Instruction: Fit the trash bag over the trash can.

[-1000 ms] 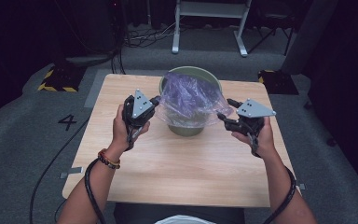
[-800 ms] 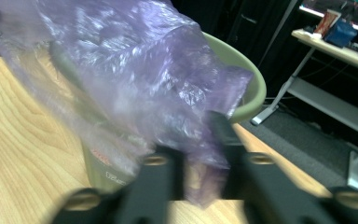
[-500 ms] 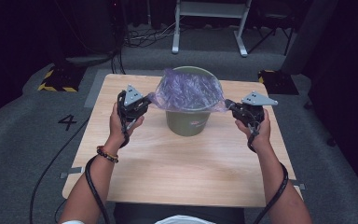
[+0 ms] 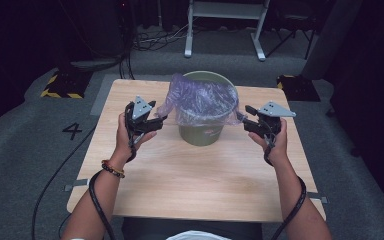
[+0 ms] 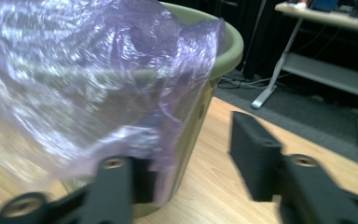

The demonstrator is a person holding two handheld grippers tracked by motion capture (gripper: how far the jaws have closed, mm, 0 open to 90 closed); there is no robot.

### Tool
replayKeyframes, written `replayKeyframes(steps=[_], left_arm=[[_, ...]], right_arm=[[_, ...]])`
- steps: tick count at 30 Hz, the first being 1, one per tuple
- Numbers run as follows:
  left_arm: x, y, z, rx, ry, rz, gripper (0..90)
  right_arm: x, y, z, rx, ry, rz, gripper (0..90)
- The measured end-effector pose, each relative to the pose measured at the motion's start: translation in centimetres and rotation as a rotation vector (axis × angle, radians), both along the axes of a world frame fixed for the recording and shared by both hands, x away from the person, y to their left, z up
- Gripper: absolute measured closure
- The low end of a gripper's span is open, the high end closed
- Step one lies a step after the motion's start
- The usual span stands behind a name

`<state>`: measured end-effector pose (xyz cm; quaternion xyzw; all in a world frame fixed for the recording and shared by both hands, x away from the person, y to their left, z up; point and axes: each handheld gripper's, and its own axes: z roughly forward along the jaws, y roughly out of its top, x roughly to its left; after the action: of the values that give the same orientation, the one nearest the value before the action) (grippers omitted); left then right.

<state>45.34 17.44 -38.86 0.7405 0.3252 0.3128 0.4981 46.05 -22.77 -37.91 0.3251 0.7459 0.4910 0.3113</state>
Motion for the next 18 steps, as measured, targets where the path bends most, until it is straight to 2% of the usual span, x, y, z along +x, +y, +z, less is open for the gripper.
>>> replayKeyframes(steps=[2, 4, 5, 7, 8, 10, 12, 16, 17, 18], left_arm=[[-0.7, 0.3, 0.5, -0.001, -0.019, -0.023, 33.5], [-1.3, 0.5, 1.1, 0.002, -0.028, -0.045, 35.0], [-1.5, 0.5, 1.3, 0.005, -0.032, -0.047, 38.4], [-1.7, 0.3, 1.8, 0.028, -0.039, -0.042, 51.3], [-1.6, 0.2, 2.0, 0.033, -0.04, -0.034, 52.1], [-1.4, -0.1, 2.3, 0.039, -0.036, -0.043, 61.3], [-1.1, -0.3, 2.6, 0.05, -0.038, -0.029, 62.5], [-0.5, -0.5, 2.9, 0.034, -0.027, -0.033, 68.1], [-0.4, -0.6, 3.0, 0.04, -0.028, -0.034, 71.2], [-0.3, -0.7, 3.0, 0.044, -0.03, -0.03, 71.2]], right_arm=[[-0.7, 0.1, 0.1, -0.039, -0.024, 0.008, 38.7], [-1.5, 0.2, 0.2, -0.083, -0.059, 0.015, 30.0], [-2.1, 0.2, 0.2, -0.112, -0.078, 0.016, 28.5], [-2.8, 0.2, 0.2, -0.142, -0.111, 0.029, 24.3], [-3.1, 0.3, 0.3, -0.151, -0.121, 0.043, 23.6], [-4.0, 0.5, 0.7, -0.173, -0.158, 0.068, 21.8], [-4.8, 1.0, 1.3, -0.18, -0.187, 0.103, 21.5], [-6.0, 2.0, 2.6, -0.187, -0.242, 0.151, 21.7], [-6.5, 2.6, 3.1, -0.187, -0.263, 0.176, 25.1], [-6.5, 2.6, 3.1, -0.187, -0.263, 0.176, 25.1]])
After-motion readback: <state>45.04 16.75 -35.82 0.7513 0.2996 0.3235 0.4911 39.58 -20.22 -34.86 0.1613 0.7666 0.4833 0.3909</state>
